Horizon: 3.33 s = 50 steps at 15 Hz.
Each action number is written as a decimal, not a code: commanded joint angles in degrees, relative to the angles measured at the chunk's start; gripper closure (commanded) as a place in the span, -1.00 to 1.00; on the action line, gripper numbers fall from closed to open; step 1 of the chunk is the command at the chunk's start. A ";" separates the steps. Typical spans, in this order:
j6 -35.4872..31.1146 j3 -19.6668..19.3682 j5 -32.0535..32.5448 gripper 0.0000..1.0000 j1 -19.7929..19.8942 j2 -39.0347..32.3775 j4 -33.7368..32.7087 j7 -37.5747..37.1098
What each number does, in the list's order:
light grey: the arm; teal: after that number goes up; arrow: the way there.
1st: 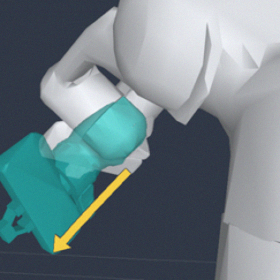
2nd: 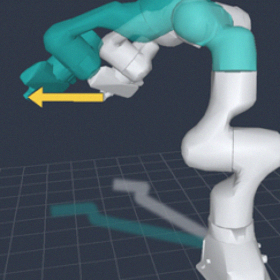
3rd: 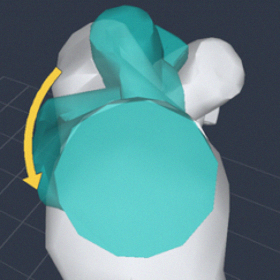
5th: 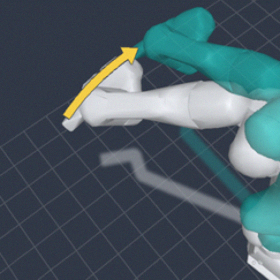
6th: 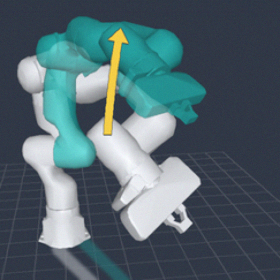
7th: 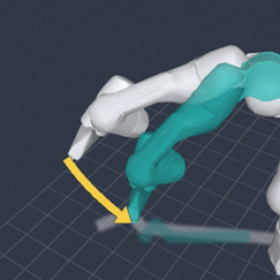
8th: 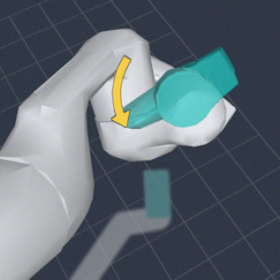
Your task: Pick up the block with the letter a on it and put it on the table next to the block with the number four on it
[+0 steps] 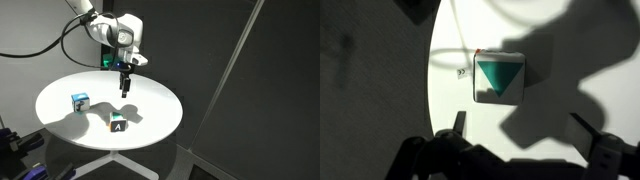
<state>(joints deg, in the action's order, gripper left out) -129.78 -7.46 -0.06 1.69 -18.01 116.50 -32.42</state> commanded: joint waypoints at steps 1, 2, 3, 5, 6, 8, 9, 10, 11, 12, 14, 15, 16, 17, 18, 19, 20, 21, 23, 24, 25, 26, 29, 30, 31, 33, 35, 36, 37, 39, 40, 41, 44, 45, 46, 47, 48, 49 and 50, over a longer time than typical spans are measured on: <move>-1.64 -1.51 2.01 -1.00 -1.01 0.32 2.77 -3.36; -1.64 -1.60 2.13 -1.00 -0.98 0.03 3.10 -3.56; -2.05 -1.60 1.98 -1.00 -0.91 -0.24 3.48 -3.49; -2.38 -1.65 1.75 -1.00 -0.85 -1.03 3.79 -3.23; -2.64 -1.64 1.58 -1.00 -0.82 -1.37 3.92 -3.06; -3.63 -1.57 1.24 -1.00 -0.76 -2.35 4.08 -2.56; -4.08 -1.54 1.05 -1.00 -0.72 -2.74 4.16 -2.32; -5.06 -1.53 0.93 -1.00 -0.74 -3.16 4.33 -2.22; -6.10 -1.54 0.84 -1.00 -0.79 -3.63 4.51 -2.16; -7.03 -1.58 0.81 -1.00 -0.87 -4.05 4.65 -2.15; -9.17 -1.71 0.81 -1.00 -1.15 -5.00 4.91 -2.38; -10.25 -1.74 0.69 -1.00 -1.25 -5.42 5.10 -2.35; -11.44 -1.78 0.61 -1.00 -1.38 -5.81 5.30 -2.35; -12.29 -1.85 0.58 -1.00 -1.54 -6.26 5.40 -2.36; -13.15 -1.89 0.49 -1.00 -1.67 -6.65 5.55 -2.31; -13.96 -1.89 0.40 -1.00 -1.79 -7.02 5.67 -2.19; -14.82 -1.85 0.23 -1.00 -1.85 -7.38 5.77 -1.98; -15.41 -1.84 0.12 -1.00 -1.98 -7.78 5.69 -1.93; -16.26 -1.81 -0.16 -1.00 -2.23 -8.56 5.33 -1.91; -16.49 -1.84 -0.24 -1.00 -2.37 -8.96 5.05 -1.94; -16.47 -1.94 -0.18 -1.00 -2.55 -9.36 4.83 -1.98; -16.66 -2.02 -0.11 -1.00 -2.70 -9.64 4.78 -1.99; -16.79 -2.45 0.19 -1.00 -3.10 -10.51 4.55 -2.05; -16.84 -2.63 0.27 -1.00 -3.21 -10.78 4.47 -2.06; -16.88 -2.76 0.27 -1.00 -3.28 -11.05 4.39 -2.02; -16.99 -2.95 0.22 -1.00 -3.39 -11.48 4.25 -1.92; -17.09 -2.95 0.04 -1.00 -3.33 -11.78 4.07 -1.77; -17.09 -2.90 -0.05 -1.00 -3.30 -11.88 3.97 -1.71; -17.15 -2.87 -0.10 -1.00 -3.30 -11.98 3.89 -1.66; -17.29 -2.84 -0.11 -1.00 -3.45 -12.29 3.64 -1.74; -17.32 -2.84 -0.10 -1.00 -3.56 -12.49 3.46 -1.84; -17.25 -2.86 -0.08 -1.00 -3.68 -12.65 3.29 -1.92; -17.32 -2.97 0.08 -1.00 -4.14 -13.19 2.84 -2.15; -17.32 -3.03 0.12 -1.00 -4.24 -13.36 2.73 -2.15; -17.31 -3.14 0.18 -1.00 -4.32 -13.63 2.56 -2.17; -17.26 -3.26 0.22 -1.00 -4.39 -13.88 2.38 -2.20; -17.26 -3.40 0.25 -1.00 -4.42 -14.19 2.18 -2.22; -17.23 -3.55 0.27 -1.00 -4.47 -14.49 2.02 -2.25; -17.19 -3.74 0.30 -1.00 -4.51 -14.76 1.88 -2.29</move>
<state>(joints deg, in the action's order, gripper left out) -146.68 -10.01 0.58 -2.02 -31.59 119.67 -34.31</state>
